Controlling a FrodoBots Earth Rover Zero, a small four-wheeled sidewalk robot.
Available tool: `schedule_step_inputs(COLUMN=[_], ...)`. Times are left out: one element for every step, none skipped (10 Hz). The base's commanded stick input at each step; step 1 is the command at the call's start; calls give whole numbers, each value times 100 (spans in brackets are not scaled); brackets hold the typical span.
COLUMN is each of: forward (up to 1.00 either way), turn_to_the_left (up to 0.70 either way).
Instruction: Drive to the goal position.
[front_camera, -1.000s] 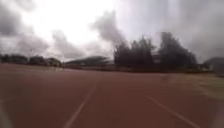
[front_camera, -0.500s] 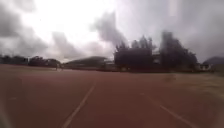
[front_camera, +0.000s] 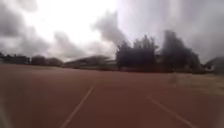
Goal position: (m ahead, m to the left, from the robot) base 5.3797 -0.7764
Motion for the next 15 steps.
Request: schedule_step_inputs(forward=[85,85,85,85,85,85,85,85,85,85,85,85,85,85,85], turn_to_the_left=[0,0,0,0,0,0,0,0,0,0,0,0,0,-6,-16])
